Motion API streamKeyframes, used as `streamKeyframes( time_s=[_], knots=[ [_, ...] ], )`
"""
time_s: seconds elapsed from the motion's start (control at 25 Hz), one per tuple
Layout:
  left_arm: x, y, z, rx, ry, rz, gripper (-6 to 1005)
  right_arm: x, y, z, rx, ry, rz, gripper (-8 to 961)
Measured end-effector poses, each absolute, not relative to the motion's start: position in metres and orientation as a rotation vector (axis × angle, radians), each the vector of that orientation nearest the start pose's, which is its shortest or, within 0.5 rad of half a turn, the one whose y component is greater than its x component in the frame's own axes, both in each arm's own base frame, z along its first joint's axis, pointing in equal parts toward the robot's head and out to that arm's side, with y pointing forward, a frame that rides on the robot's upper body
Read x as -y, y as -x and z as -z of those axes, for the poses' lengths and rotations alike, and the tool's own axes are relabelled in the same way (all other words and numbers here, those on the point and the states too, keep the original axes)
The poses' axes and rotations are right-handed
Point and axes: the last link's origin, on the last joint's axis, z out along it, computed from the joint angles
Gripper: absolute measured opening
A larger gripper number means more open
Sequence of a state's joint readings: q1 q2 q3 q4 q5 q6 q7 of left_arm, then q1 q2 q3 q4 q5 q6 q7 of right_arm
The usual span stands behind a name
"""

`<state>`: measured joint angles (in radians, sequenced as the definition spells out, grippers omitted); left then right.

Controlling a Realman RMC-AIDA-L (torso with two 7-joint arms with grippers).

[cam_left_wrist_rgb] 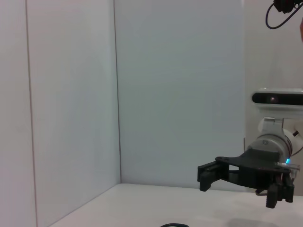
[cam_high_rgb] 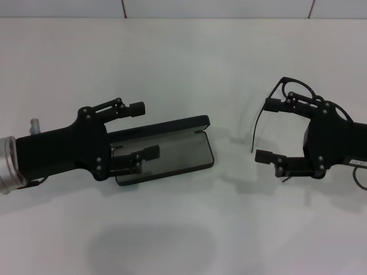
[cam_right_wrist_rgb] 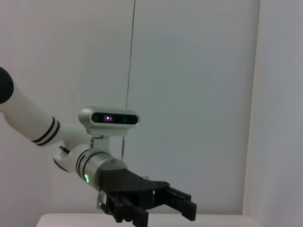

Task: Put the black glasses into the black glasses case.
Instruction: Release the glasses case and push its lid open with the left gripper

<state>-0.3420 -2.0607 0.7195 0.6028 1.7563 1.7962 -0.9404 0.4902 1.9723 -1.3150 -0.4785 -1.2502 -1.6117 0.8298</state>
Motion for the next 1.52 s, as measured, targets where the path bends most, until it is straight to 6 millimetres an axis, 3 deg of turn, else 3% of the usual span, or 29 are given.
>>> streamKeyframes(
  time_s=[0.44,0.68,0.84,1.04,1.52],
  knots=[
    [-0.268,0.277,-0.014,0.186,2.622,1.012,822,-0.306,-0.228,0.013,0.073,2.709,-1.051,884],
    [-0.292,0.268,-0.040,0.321,2.669,0.961,820,-0.305,-0.229,0.013,0.070,2.711,-1.054,885],
    [-0.312,0.260,-0.051,0.413,2.750,0.738,819,-0.304,-0.229,0.014,0.069,2.714,-1.056,885],
    [-0.326,0.253,-0.043,0.433,2.791,0.394,817,-0.303,-0.229,0.018,0.059,2.722,-1.050,884],
    [-0.337,0.223,-0.016,0.303,2.877,0.148,767,-0.298,-0.235,0.020,0.035,2.708,-1.048,884]
  ],
)
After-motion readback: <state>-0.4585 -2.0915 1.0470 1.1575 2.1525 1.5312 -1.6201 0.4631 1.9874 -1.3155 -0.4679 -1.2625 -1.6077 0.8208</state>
